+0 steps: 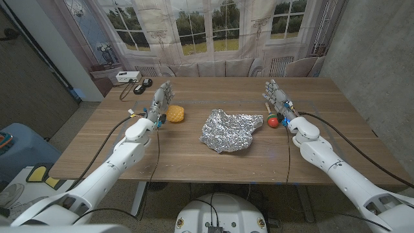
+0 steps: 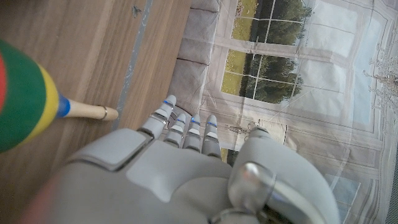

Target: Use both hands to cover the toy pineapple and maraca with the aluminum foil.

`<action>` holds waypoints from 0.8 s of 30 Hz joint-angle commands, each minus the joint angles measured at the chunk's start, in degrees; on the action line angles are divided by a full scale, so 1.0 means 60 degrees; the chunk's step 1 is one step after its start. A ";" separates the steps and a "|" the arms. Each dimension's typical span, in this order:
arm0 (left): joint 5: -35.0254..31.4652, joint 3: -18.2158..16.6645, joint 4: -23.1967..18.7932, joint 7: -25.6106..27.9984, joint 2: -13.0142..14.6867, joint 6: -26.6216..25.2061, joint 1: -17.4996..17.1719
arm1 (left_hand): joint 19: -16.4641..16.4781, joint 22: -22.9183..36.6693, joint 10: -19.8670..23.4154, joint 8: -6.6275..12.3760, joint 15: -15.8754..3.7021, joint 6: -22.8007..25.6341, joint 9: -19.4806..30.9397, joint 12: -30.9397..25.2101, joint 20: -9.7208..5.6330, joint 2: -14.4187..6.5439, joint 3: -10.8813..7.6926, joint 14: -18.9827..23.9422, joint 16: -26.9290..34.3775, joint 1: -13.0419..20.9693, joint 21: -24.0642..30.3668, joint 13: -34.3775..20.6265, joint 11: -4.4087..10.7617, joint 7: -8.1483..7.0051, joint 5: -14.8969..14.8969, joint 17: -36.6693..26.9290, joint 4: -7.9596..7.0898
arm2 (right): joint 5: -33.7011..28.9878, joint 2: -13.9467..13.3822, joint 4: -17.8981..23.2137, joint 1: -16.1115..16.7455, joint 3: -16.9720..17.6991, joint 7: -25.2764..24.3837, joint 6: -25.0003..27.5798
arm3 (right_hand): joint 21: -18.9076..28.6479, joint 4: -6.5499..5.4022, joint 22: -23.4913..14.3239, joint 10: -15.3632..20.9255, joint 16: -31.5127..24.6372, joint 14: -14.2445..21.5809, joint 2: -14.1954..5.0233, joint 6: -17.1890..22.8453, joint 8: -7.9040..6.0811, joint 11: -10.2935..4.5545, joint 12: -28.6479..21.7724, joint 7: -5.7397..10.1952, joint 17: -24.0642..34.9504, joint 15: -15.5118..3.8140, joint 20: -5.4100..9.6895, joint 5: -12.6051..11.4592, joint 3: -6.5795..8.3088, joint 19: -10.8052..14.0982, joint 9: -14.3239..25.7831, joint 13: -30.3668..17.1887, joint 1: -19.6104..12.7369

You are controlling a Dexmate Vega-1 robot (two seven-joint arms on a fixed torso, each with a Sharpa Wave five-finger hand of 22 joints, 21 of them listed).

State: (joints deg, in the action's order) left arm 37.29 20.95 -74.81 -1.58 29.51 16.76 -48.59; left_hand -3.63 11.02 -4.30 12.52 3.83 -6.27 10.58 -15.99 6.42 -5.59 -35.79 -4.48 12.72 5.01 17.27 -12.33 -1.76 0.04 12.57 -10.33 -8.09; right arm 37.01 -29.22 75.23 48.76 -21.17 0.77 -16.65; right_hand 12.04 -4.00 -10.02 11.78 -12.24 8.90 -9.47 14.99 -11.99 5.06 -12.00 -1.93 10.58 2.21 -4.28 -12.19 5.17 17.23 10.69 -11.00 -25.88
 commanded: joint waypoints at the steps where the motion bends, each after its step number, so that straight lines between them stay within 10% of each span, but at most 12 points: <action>1: -0.0179 -0.0081 0.0111 -0.0016 -0.0006 0.0602 -0.0115 | 0.0430 0.0123 0.0226 -0.0144 0.0311 0.0117 0.0147 -0.0514 0.0237 -0.0144 -0.0190 0.0711 0.0072 0.0323 0.0163 -0.0577 -0.0238 -0.0125 -0.0408 -0.0295 0.0464 | -0.0448 -0.0148 0.0319 0.0094 -0.0103 -0.0386 0.0055 | 0.0115 0.0644 -0.0103 0.0208 -0.0209 0.0433 0.0106 -0.0073 0.0067 0.0135 -0.0165 0.0095 0.0349 -0.0269 0.0044 0.0143 0.0663 0.0366 0.0122 -0.0328 -0.0655; 4: -0.0140 -0.0078 0.0131 -0.0093 0.0008 0.0582 -0.0100 | -0.0032 0.0126 -0.0713 -0.0358 0.0289 -0.0612 0.0038 -0.0029 0.0169 0.0320 0.0193 -0.0222 -0.0291 0.0061 -0.0051 -0.0522 -0.0172 -0.0678 -0.0387 -0.0233 0.0580 | -0.0408 -0.0256 0.0484 0.0133 -0.0110 -0.0386 0.0289 | -0.0149 0.0858 -0.0075 -0.0711 0.0122 -0.0522 0.0407 -0.0798 0.0252 -0.0269 0.0157 0.0471 0.0375 -0.0242 -0.0493 0.0225 0.0634 -0.0327 0.0081 -0.0322 -0.0538; 8: -0.0106 -0.0081 0.0101 -0.0109 0.0028 0.0517 -0.0102 | -0.0221 0.0120 -0.0909 -0.0371 0.0307 -0.0756 0.0011 0.0091 0.0249 0.0356 0.0248 -0.0424 -0.0337 0.0016 -0.0141 -0.0480 -0.0194 -0.0826 -0.0360 -0.0200 0.0597 | -0.0496 -0.0610 0.1032 0.0314 -0.0126 -0.0536 0.0776 | -0.0208 0.0975 -0.0051 -0.0978 0.0170 -0.0831 0.0449 -0.1080 0.0254 -0.0311 0.0184 0.0652 0.0321 0.0127 -0.1291 0.0238 0.0642 -0.0631 0.0059 -0.0258 -0.0480; 24: -0.0014 -0.0080 0.0193 -0.0372 0.0061 0.0586 -0.0108 | -0.0234 0.0127 -0.0870 -0.0319 0.0228 -0.0699 -0.0007 0.0111 0.0275 0.0358 0.0287 -0.0480 -0.0326 -0.0034 -0.0152 -0.0440 -0.0314 -0.0786 -0.0339 -0.0175 0.0595 | -0.1735 -0.1791 0.3612 0.1609 -0.0025 -0.2729 0.2570 | 0.0006 0.1374 -0.0060 -0.0477 -0.0094 -0.0150 0.0403 -0.0959 0.0111 -0.0179 -0.0036 0.0564 0.0202 0.0388 -0.1294 0.0120 0.0871 -0.0103 0.0046 -0.0187 -0.0772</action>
State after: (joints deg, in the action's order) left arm 36.73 20.43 -74.05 -2.47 29.72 19.80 -49.22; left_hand -4.74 11.63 -9.29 10.36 5.44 -9.85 10.38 -15.65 7.86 -3.94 -34.25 -6.96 10.80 4.85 16.52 -14.88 -3.08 -4.50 10.29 -11.36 -4.66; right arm 31.08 -35.76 87.71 54.51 -21.49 -9.58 -6.86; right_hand 11.68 3.74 -10.28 8.33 -12.36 7.29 -6.75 9.00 -11.04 4.07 -11.93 1.73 11.71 4.61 -12.08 -11.04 10.04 15.88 10.92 -11.97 -29.60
